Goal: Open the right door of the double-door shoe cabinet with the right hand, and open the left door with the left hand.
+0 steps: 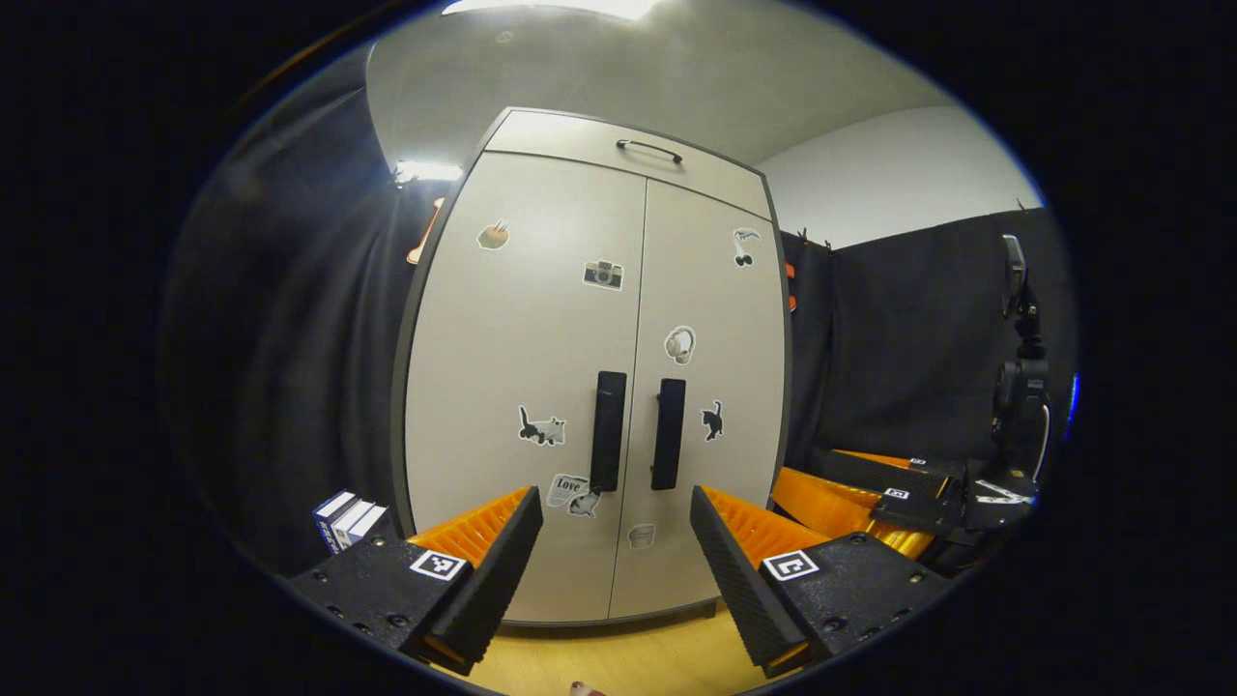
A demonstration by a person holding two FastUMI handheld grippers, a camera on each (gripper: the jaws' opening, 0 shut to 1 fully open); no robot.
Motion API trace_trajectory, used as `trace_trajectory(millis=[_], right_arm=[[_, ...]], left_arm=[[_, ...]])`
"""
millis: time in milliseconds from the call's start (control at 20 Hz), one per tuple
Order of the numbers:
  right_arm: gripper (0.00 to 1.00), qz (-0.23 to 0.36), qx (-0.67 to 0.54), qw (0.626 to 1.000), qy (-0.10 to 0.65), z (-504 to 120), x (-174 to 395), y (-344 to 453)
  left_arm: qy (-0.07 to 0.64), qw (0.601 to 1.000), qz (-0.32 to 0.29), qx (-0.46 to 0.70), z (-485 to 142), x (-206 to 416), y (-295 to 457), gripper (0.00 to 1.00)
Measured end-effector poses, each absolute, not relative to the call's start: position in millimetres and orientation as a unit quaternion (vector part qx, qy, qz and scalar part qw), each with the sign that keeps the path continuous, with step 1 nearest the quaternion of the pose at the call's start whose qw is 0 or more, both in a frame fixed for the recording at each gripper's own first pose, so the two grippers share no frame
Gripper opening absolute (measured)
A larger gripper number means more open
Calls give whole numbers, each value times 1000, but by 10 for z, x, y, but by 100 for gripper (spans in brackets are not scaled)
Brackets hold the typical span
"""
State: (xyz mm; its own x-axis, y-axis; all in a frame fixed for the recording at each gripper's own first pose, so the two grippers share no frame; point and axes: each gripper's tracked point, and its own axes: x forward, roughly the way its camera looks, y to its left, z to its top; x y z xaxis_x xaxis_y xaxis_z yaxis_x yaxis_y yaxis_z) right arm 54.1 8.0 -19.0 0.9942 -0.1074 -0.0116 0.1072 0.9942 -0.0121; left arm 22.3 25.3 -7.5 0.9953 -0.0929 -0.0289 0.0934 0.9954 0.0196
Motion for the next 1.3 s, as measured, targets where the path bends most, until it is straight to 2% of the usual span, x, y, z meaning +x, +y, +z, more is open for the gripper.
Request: trace_trajectory(millis=[200,300,350,400,500,950,1050,1100,1150,1200,1300], right_arm=[[98,-57,-7,998,13,-263,965,125],[98,-62,-8,998,9,-278,1185,134],[98,-65,-9,998,7,-284,1291,139],[98,-72,-11,997,5,-291,1384,128],[98,-78,-12,997,1,-298,1550,141],[98,-111,-28,993,-15,-308,2002,131],[87,-125,-34,991,-7,-370,2078,96],[77,-124,-31,992,-4,-391,2122,120],[77,-122,-26,992,-1,-429,2185,124],[66,-126,-22,992,2,-442,2190,120],[58,-127,-20,992,12,-491,2243,124]], left_arm=[[20,998,-51,7,-98,328,361,93],[21,998,-53,3,-91,357,408,96],[19,998,-55,2,-83,363,418,92],[19,998,-57,2,-78,364,430,96],[20,998,-60,0,-80,376,454,96],[34,997,-60,-17,-157,385,630,96],[34,998,-57,-18,-154,384,667,96],[33,998,-56,-19,-143,387,687,96],[33,998,-54,-20,-149,384,707,96],[34,998,-54,-21,-157,384,725,96],[38,998,-53,-24,-184,398,757,96]])
